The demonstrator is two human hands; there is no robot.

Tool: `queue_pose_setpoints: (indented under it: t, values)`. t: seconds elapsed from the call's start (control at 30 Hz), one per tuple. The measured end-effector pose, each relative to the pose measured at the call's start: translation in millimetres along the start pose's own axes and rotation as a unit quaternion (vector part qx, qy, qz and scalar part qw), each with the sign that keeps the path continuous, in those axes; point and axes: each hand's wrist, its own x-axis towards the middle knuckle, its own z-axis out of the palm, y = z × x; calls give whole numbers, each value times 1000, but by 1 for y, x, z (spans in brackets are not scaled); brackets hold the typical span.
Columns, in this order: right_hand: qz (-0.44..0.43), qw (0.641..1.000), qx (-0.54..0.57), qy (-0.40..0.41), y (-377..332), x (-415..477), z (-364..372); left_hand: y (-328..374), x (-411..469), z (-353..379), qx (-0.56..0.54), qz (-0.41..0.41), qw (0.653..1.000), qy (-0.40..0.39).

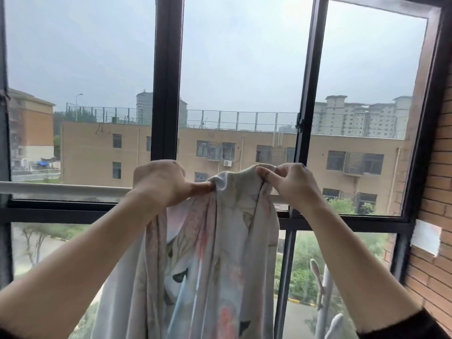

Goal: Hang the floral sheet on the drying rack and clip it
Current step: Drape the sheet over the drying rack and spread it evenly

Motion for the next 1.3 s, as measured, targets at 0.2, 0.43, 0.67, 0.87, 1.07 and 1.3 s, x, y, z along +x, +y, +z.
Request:
queue_pose_setpoints:
  t: [0.2, 0.43, 0.67, 0.87, 1.07, 1.3]
  values:
    - [0, 993, 51, 104, 25, -60, -6, 3, -1, 3, 10, 2, 1000, 3]
    - [60, 991, 79, 91, 47, -137, 17, -5, 2, 3, -7, 8, 1000, 3]
    - [161, 976, 135, -53, 74, -192, 62, 0, -1, 2, 8, 8, 1000, 7]
    - [212, 966, 134, -64, 72, -224, 84, -6, -3, 2, 4, 4, 1000, 6]
    - [157, 973, 161, -43, 49, -216, 54, -9, -2, 0, 18, 7, 1000, -3]
    - [56, 981, 187, -18, 2, -154, -1, -11, -3, -1, 26, 8, 1000, -5]
